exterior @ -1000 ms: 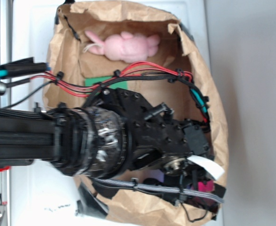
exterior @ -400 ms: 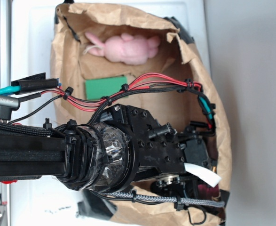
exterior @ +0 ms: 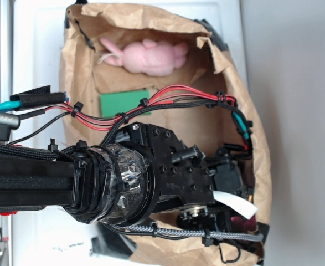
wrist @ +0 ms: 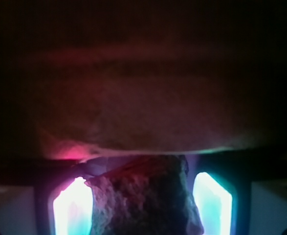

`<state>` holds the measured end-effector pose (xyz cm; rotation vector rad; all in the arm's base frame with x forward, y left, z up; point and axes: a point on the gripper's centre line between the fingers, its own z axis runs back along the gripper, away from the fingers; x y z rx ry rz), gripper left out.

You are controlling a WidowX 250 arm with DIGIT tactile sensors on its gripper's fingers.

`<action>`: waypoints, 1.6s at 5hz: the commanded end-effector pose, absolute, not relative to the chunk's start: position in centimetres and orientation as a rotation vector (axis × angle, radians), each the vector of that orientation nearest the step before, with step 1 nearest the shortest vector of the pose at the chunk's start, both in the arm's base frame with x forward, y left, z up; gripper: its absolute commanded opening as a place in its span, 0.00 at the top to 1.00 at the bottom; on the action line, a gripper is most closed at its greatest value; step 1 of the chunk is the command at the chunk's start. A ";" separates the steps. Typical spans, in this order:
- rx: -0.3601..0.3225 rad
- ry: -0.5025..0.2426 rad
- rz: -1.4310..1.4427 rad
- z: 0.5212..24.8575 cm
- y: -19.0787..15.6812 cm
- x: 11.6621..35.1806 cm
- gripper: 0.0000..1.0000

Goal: Grab the rock.

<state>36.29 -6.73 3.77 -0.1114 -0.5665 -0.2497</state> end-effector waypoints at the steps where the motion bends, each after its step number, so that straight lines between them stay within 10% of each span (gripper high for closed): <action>1: -0.225 -0.517 -0.209 7.7 -2.9 36.4 1.00; 5: -0.291 -0.464 -0.092 15.1 2.2 32.9 1.00; 8: -0.057 -0.305 -0.037 18.2 2.7 29.2 1.00</action>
